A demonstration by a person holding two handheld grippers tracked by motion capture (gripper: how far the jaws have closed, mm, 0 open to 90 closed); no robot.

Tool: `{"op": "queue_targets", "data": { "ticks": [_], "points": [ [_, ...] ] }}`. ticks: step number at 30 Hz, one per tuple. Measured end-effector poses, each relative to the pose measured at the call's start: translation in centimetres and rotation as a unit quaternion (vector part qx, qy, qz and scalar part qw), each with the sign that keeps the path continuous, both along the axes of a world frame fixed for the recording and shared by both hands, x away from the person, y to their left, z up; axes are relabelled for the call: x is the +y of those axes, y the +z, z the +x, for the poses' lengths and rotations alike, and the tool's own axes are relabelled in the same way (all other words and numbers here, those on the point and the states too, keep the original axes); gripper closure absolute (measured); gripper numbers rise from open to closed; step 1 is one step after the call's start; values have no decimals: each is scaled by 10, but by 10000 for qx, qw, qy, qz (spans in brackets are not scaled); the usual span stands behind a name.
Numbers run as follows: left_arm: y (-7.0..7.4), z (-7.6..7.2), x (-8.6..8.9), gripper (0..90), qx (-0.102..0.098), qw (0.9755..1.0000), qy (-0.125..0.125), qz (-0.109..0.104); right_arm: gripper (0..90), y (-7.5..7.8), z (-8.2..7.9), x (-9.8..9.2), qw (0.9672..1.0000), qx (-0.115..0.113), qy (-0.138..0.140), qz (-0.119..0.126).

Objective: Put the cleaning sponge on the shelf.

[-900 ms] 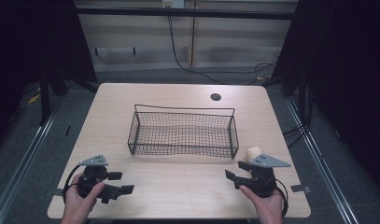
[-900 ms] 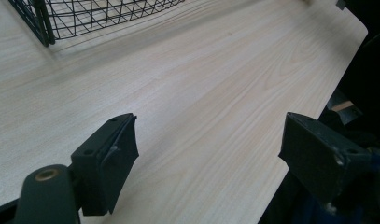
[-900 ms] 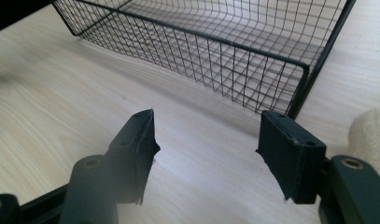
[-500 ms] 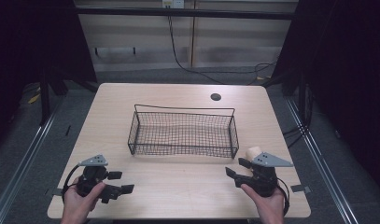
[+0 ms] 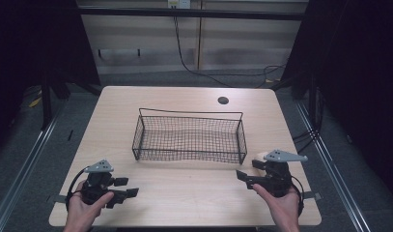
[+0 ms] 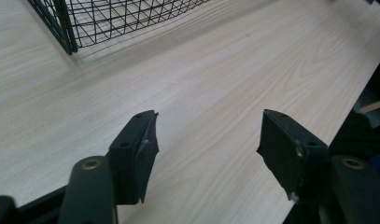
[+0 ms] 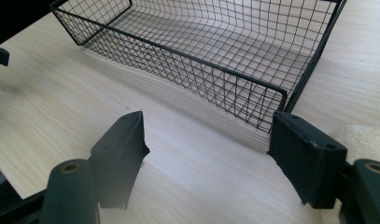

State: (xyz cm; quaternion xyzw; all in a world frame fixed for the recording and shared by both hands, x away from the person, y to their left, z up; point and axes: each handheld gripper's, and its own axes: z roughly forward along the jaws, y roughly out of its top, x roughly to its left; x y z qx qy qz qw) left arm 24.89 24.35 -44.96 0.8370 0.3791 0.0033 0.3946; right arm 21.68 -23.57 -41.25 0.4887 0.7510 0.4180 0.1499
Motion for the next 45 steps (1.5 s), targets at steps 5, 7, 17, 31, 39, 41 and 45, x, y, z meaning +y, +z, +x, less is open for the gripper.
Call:
{"op": "queue_targets", "data": {
  "ticks": [5,7,17,31,39,41,45],
  "points": [
    [1,-2,-8,389,-130,9992,-261,285,291,9,2,-9,9999,102,57,39],
    [1,-1,-9,371,-61,9991,-343,243,291,12,4,-14,9999,142,28,49],
    [3,-4,-6,330,175,9994,-301,81,297,38,22,-37,9990,386,-237,-26],
    [3,-2,-2,178,67,9982,-588,120,279,38,57,-57,9851,1632,-436,-331],
    [3,-4,-2,186,31,9979,-644,32,263,30,77,-63,9687,2362,-552,-531],
    [3,-5,-3,203,12,9979,-640,44,269,27,81,-65,9647,2514,-574,-539],
    [3,-5,-4,203,-14,9978,-654,108,269,19,90,-72,9561,2813,-559,-595]
  ]
}}
